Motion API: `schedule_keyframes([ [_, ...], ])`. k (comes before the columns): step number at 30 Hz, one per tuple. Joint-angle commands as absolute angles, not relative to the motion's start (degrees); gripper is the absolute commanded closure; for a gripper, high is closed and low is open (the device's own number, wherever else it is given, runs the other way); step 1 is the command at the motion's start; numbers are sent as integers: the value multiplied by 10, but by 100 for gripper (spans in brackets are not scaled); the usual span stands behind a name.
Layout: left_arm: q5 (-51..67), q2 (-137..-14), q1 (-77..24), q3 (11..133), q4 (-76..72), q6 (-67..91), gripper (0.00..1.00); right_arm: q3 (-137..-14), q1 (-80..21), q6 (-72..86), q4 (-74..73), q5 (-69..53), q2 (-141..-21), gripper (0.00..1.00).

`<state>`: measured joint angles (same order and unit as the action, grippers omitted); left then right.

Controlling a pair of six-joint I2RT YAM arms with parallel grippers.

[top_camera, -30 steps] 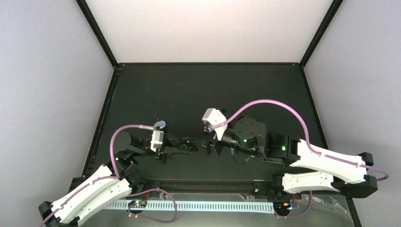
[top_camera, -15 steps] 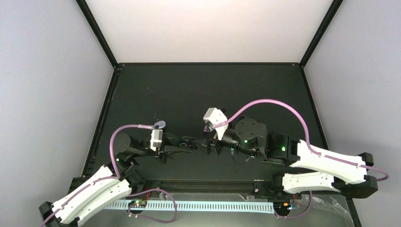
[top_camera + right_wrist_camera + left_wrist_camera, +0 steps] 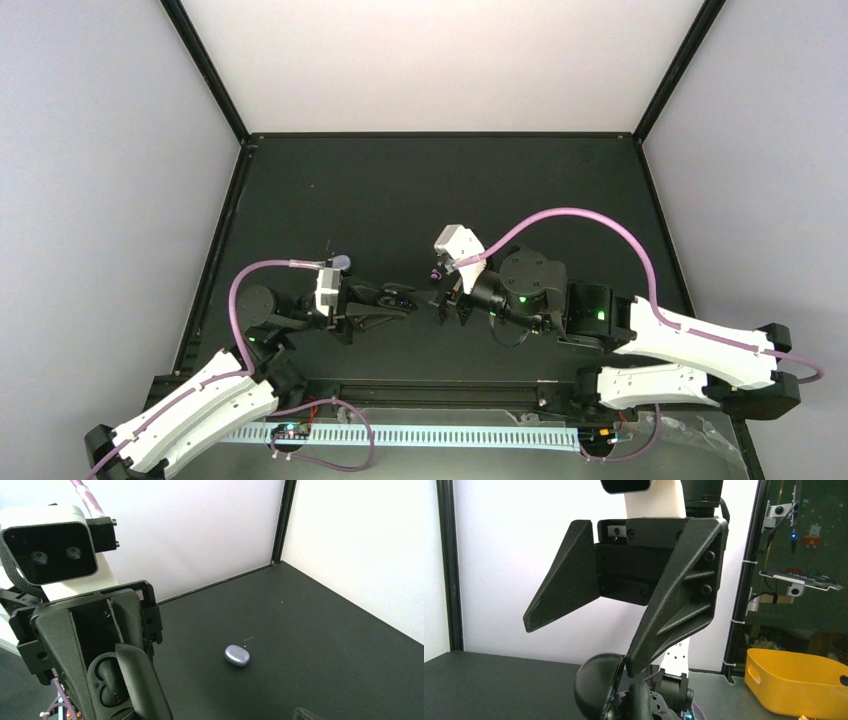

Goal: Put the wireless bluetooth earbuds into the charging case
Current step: Open the charging case.

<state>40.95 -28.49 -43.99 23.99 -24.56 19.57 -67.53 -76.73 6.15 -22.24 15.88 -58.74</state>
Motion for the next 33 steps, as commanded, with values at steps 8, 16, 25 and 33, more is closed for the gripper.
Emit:
schedule_keyframes([
  [8, 379, -281, -442, 226, -279, 217, 98, -668, -764, 75, -203, 163, -567, 19],
  [16, 366, -268, -442, 223, -267, 217, 98, -622, -669, 158, -160, 155, -510, 18],
  [25, 365, -247, -442, 221, -239, 211, 98, -497, -463, 287, -121, 74, -542, 20],
  [33, 369, -241, -443, 219, -232, 205, 98, -434, -349, 358, 15, 84, -685, 23],
])
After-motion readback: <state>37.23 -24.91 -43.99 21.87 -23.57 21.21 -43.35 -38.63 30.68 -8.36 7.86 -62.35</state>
